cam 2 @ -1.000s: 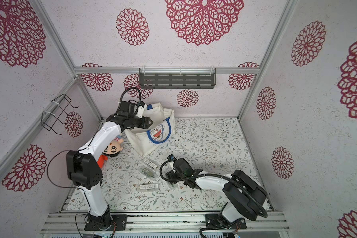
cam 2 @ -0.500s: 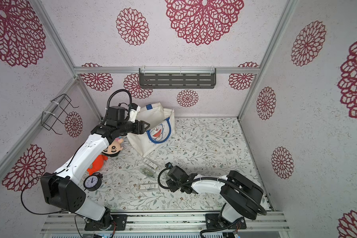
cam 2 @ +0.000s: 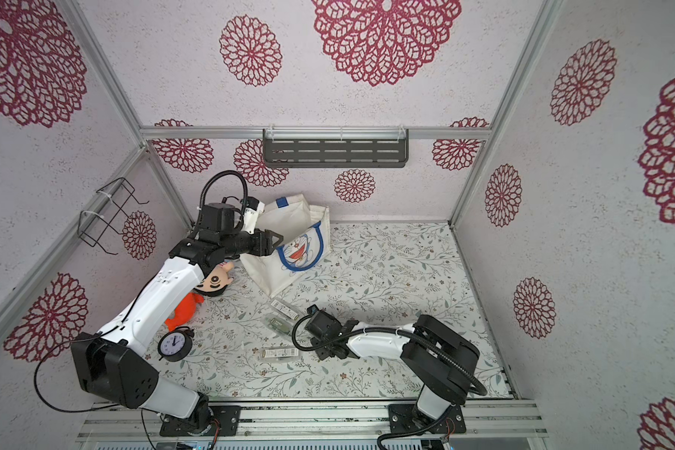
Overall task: Put the compass set into the canvas bag
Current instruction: Pick up the compass set at the center of the board.
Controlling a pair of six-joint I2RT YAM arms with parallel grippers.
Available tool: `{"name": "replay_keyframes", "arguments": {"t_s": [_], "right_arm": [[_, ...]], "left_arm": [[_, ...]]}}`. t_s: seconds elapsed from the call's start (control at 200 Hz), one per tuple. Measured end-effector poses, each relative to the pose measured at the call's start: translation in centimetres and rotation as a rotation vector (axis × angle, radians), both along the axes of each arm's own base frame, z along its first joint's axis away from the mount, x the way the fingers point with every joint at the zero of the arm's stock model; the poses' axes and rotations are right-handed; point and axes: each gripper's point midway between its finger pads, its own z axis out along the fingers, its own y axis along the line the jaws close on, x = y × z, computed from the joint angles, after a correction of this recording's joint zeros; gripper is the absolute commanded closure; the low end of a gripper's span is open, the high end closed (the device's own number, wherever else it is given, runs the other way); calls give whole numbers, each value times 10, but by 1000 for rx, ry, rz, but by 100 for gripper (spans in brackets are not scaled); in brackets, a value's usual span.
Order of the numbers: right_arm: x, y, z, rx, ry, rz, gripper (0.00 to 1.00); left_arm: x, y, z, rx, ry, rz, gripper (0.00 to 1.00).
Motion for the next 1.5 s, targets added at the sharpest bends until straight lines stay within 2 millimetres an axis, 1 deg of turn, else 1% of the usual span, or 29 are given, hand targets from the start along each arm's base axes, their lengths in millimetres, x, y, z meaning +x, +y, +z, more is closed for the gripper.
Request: {"name": "replay_keyframes", "arguments": {"t_s": [0.145, 0.24, 0.315, 0.38, 0.515, 0.585, 0.655, 0.741, 0.876, 0.916, 1.006, 1.126, 1.171, 1.376, 1.501], "right_arm": [[8, -5, 4, -10, -27, -16, 56], [22, -10, 18, 9, -69, -39, 58], [38, -13, 38, 56, -122, -65, 60], [54, -16, 63, 117, -180, -91, 62], [83, -22, 119, 250, -325, -127, 63], [95, -24, 142, 301, -391, -137, 64], [105, -26, 159, 337, -441, -145, 65], [116, -27, 175, 368, -482, -147, 67], [129, -25, 199, 421, -536, -139, 67], [131, -23, 204, 433, -549, -134, 67], [135, -22, 213, 451, -570, -128, 68], [136, -19, 217, 468, -578, -113, 68], [136, -19, 218, 472, -580, -111, 69], [139, -16, 219, 480, -584, -108, 69], [141, -14, 222, 488, -586, -103, 69]], "left_arm": [[-1, -2, -1, -10, 5, -5, 36], [-2, -5, 0, -15, 5, -11, 36], [-3, -9, 1, -21, 2, -21, 35], [-5, -15, 2, -24, 0, -35, 34], [-15, -35, 3, -37, 0, -86, 31], [-21, -47, 5, -44, -1, -115, 28], [-27, -60, 7, -52, -6, -145, 26], [-33, -74, 9, -69, -12, -179, 25], [-35, -92, 8, -103, -10, -214, 25], [-34, -95, 6, -110, -5, -219, 25], [-30, -103, -6, -113, 22, -226, 26], [-25, -108, -26, -110, 73, -222, 28], [-25, -110, -29, -112, 85, -223, 30], [-25, -121, -30, -149, 96, -242, 37], [-24, -127, -32, -178, 112, -253, 46]]}}
